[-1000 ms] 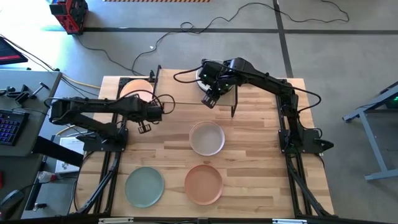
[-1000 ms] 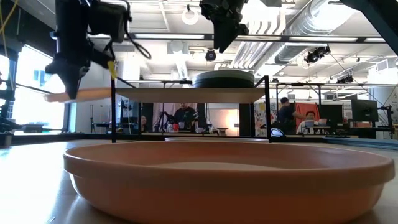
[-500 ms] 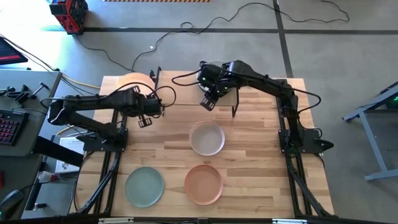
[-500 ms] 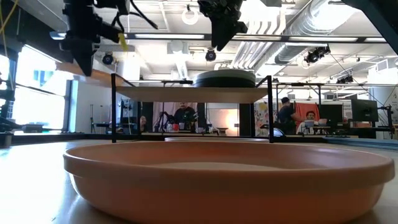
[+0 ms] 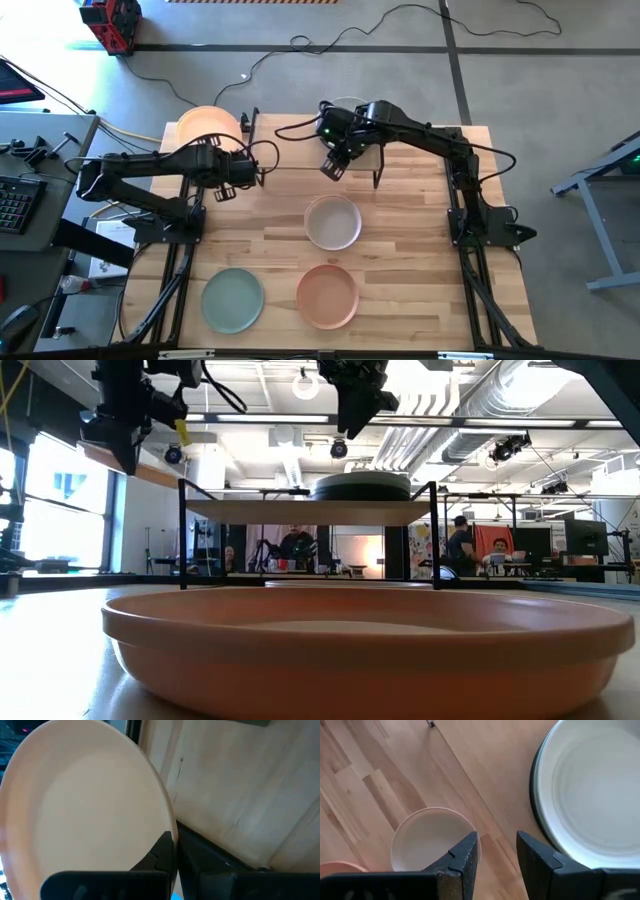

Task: Place and stack plates onto a shelf
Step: Put the light red plate on the shelf

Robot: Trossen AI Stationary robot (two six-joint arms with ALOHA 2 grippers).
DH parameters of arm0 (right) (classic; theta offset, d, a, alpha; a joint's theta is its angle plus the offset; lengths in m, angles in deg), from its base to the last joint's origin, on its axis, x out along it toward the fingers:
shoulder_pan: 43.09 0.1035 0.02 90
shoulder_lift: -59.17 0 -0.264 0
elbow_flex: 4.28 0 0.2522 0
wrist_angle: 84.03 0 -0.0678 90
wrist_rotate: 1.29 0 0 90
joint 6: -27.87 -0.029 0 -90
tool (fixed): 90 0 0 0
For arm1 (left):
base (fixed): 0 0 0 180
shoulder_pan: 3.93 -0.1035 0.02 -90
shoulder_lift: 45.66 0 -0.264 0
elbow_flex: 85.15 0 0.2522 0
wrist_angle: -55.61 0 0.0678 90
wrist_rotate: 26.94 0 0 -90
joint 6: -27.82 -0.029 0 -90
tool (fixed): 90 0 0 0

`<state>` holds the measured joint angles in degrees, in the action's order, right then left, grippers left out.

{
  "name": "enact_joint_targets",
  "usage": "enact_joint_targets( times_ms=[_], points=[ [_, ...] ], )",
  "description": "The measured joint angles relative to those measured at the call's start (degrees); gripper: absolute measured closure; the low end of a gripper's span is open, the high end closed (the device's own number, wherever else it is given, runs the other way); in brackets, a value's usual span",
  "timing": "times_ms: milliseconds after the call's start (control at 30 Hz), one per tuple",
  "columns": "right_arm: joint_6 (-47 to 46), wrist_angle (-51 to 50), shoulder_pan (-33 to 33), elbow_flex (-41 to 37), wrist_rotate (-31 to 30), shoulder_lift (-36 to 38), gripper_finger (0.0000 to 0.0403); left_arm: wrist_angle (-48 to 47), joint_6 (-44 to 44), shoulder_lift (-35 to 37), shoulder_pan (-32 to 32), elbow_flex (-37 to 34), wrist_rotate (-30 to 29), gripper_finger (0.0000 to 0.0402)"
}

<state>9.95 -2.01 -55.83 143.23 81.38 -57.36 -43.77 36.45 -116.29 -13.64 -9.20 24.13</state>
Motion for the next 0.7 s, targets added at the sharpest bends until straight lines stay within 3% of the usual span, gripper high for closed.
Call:
enact_joint_targets(
  times_ms=[200,500,700],
  points=[
    [0.4,1.1,0.5,0.0,-3.3,0.0,0.0289,0.6,-2.7,0.0,0.0,1.2,-1.8,0.0401],
    [1.9,1.1,0.5,0.0,-3.8,0.0,0.0289,1.8,-6.7,0.0,0.0,10.7,-3.7,0.0401],
    [4.0,1.4,0.0,0.0,-8.2,0.2,0.0289,8.5,-16.9,0.0,0.0,14.7,0.4,0.0401]
  ],
)
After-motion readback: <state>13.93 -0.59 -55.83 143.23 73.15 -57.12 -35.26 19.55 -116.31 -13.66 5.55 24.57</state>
